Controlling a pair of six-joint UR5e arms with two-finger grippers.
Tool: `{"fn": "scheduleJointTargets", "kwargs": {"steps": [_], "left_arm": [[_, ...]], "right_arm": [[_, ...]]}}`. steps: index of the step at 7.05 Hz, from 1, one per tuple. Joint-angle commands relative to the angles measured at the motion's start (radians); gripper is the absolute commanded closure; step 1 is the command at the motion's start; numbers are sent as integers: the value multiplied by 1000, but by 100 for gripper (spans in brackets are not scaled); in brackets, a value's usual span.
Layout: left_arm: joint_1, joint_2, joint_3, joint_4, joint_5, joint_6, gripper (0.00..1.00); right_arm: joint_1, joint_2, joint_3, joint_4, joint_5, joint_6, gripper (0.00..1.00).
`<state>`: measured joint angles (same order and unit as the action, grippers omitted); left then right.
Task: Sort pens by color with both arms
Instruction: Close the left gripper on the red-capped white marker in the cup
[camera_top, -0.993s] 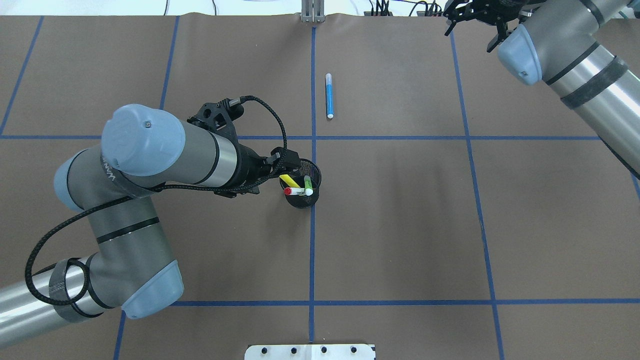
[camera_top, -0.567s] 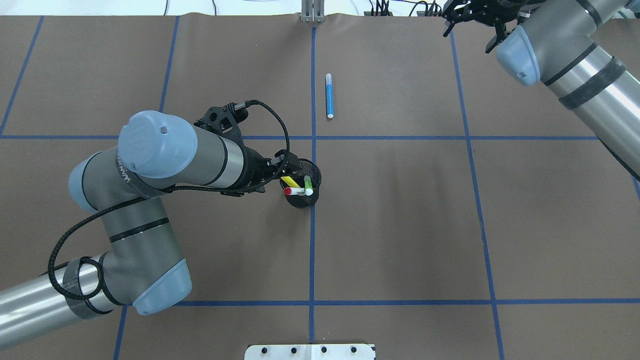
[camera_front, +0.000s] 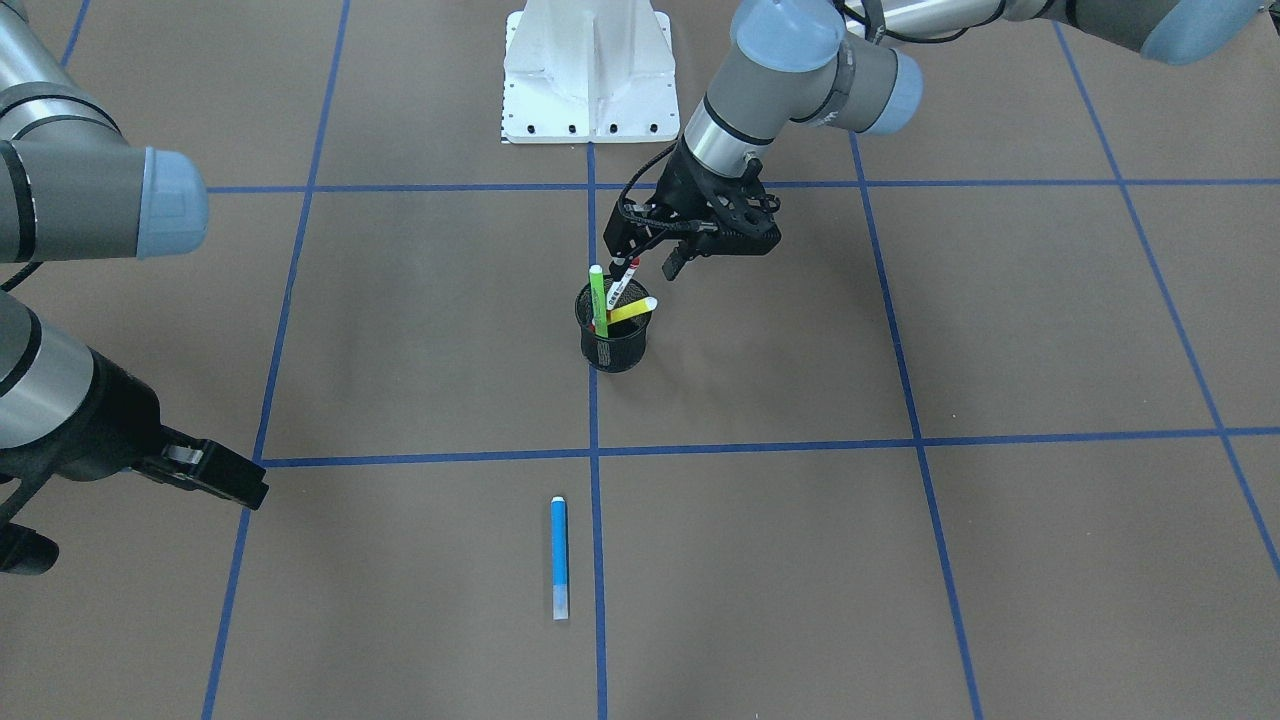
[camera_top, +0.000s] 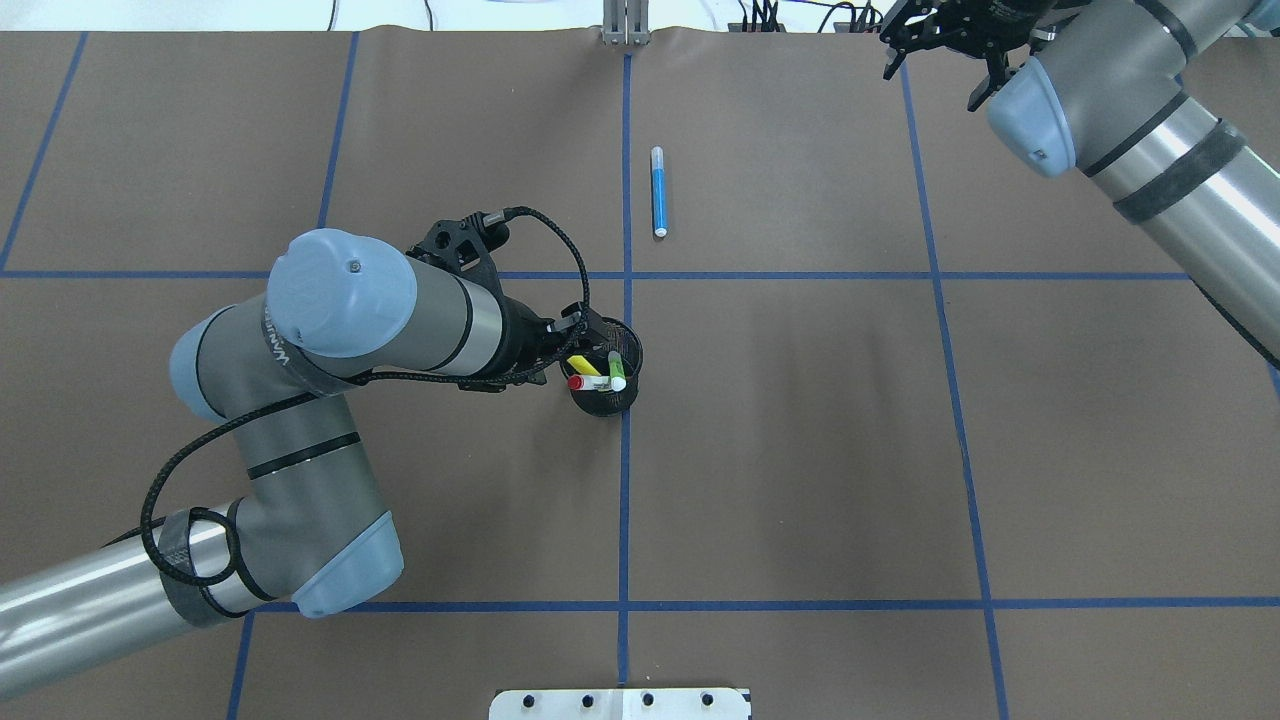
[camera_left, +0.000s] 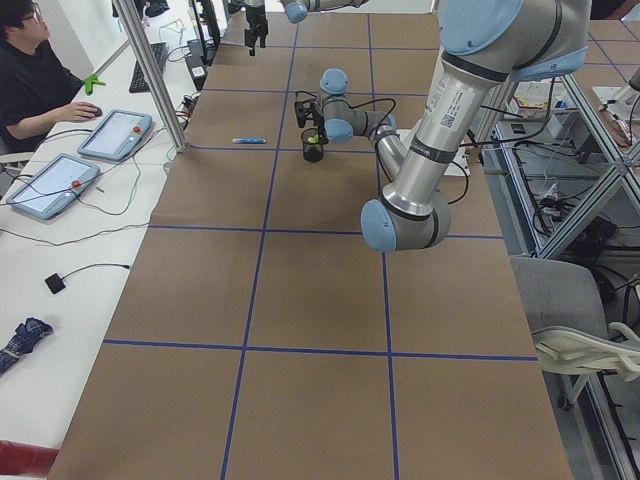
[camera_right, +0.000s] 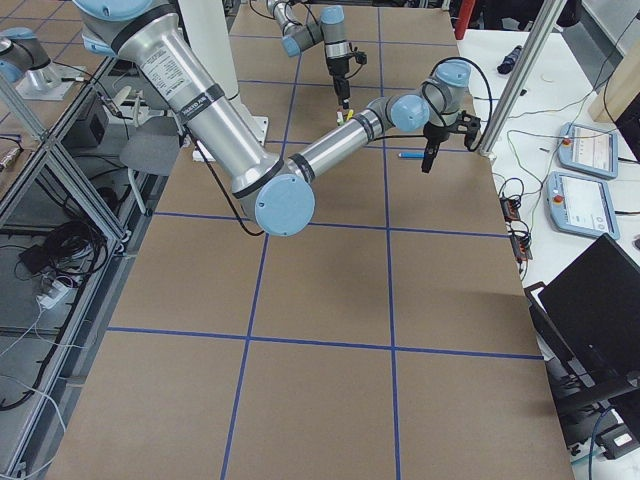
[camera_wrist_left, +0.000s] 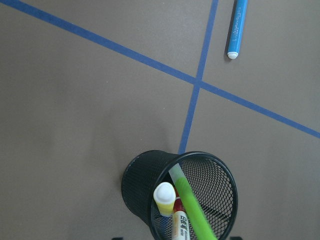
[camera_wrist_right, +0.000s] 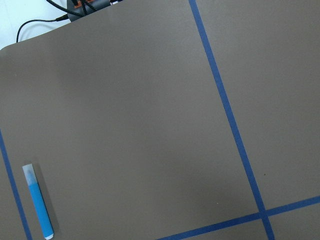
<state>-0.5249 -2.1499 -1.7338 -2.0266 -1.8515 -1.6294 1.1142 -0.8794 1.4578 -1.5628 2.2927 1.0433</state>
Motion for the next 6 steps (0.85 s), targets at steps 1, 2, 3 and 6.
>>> {"fn": "scheduleJointTargets", "kwargs": {"steps": [1,2,3,6], "left_arm": [[5,-11,19,-17,0,-9,29],[3,-8,13,-15,0,-9,34],[3,-8,13,-14,-2,-9,39],[5,-5,8,-9,-9,-15,44]], "right_arm": [[-1,-1,-1,1,-1,-2,0],[-2,-3,-1,0,-1,-2,0],[-2,-1,-2,1,-1,-2,0],[-1,-1,-4,1,-1,-15,0]]}}
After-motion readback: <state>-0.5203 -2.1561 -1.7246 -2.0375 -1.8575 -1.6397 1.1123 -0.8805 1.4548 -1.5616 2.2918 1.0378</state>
